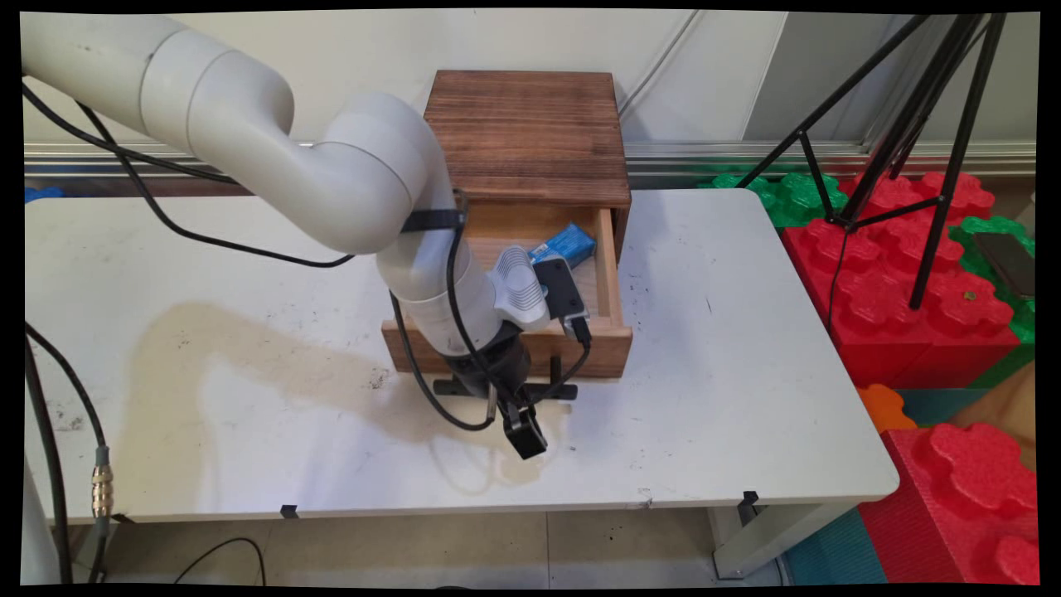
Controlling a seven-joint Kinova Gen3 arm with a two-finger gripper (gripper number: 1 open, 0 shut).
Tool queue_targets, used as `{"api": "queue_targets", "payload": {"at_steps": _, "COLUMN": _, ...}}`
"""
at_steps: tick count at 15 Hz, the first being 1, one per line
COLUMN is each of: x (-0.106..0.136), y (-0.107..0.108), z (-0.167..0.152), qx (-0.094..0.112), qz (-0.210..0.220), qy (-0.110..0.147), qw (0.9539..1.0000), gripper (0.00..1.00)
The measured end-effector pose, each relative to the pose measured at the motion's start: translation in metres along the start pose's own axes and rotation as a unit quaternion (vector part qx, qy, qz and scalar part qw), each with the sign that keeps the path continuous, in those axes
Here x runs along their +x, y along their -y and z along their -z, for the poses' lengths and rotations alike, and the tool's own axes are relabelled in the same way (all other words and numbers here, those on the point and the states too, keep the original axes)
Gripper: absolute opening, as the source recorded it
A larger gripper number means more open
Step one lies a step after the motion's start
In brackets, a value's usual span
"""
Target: Open the drawer
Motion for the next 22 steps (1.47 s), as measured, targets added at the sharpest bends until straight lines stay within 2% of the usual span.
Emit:
{"api": "queue_targets", "payload": {"at_steps": 11, "x": -0.011, "y": -0.029, "z": 0.006, "qx": -0.016, "qz": -0.006, "qy": 0.002, "qw": 0.9999, "gripper": 1.0}}
{"api": "queue_targets", "payload": {"at_steps": 22, "x": -0.021, "y": -0.047, "z": 0.012, "qx": -0.022, "qz": -0.017, "qy": 0.001, "qw": 0.9996, "gripper": 1.0}}
